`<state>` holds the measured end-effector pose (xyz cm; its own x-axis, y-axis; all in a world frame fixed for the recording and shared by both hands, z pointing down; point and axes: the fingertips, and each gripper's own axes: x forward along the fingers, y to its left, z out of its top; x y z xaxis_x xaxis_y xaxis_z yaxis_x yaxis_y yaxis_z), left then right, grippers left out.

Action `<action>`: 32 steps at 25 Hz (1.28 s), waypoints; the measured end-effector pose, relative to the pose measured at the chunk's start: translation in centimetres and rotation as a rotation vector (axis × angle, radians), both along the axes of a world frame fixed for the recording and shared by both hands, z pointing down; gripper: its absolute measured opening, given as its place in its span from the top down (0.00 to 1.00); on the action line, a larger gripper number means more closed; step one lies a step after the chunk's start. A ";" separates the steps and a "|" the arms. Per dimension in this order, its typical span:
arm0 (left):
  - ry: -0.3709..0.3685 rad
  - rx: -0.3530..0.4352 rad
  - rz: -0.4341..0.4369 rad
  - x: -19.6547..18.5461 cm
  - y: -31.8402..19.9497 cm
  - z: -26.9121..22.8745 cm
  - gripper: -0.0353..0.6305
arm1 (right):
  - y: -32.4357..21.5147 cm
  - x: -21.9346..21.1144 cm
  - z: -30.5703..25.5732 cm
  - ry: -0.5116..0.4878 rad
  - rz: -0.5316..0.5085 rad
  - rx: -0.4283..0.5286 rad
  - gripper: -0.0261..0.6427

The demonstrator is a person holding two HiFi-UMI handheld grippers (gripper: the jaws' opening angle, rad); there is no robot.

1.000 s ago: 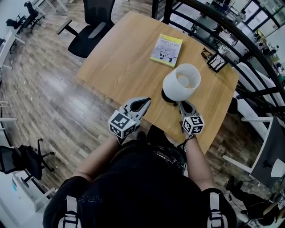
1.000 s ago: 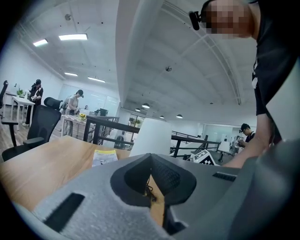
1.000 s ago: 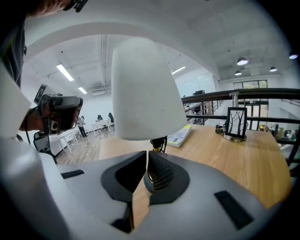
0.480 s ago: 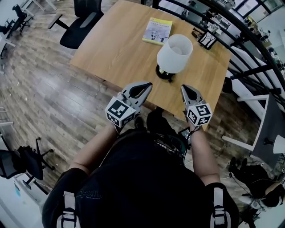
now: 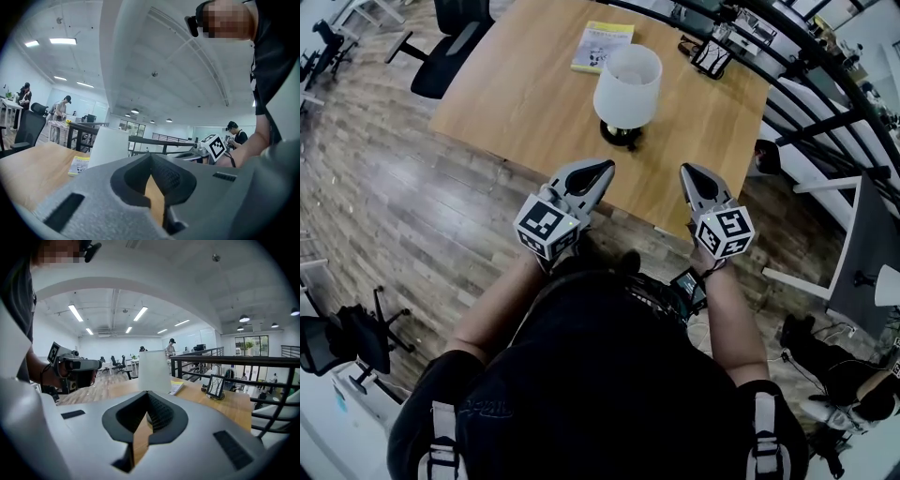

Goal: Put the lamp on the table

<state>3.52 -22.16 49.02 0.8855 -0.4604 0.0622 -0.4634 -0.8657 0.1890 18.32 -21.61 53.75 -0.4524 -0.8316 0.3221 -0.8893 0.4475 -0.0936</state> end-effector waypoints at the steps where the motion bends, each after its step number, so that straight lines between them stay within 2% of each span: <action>1: 0.002 -0.002 -0.004 0.8 0.4 0.1 0.93 | 0.4 0.5 0.0 -0.004 -0.005 -0.001 0.94; 6: 0.004 -0.011 -0.022 3.9 2.9 0.5 0.93 | 2.1 2.1 -0.1 -0.026 -0.041 -0.002 0.94; 11: -0.006 -0.006 -0.058 5.4 5.3 0.5 0.93 | 4.1 2.3 -0.7 -0.073 -0.091 0.004 0.94; 21: -0.012 0.000 -0.146 5.6 10.3 0.3 0.93 | 8.8 1.4 -1.1 -0.097 -0.197 0.008 0.94; 32: -0.004 0.011 -0.158 3.6 14.4 0.3 0.93 | 13.1 -2.5 -1.7 -0.105 -0.253 0.021 0.94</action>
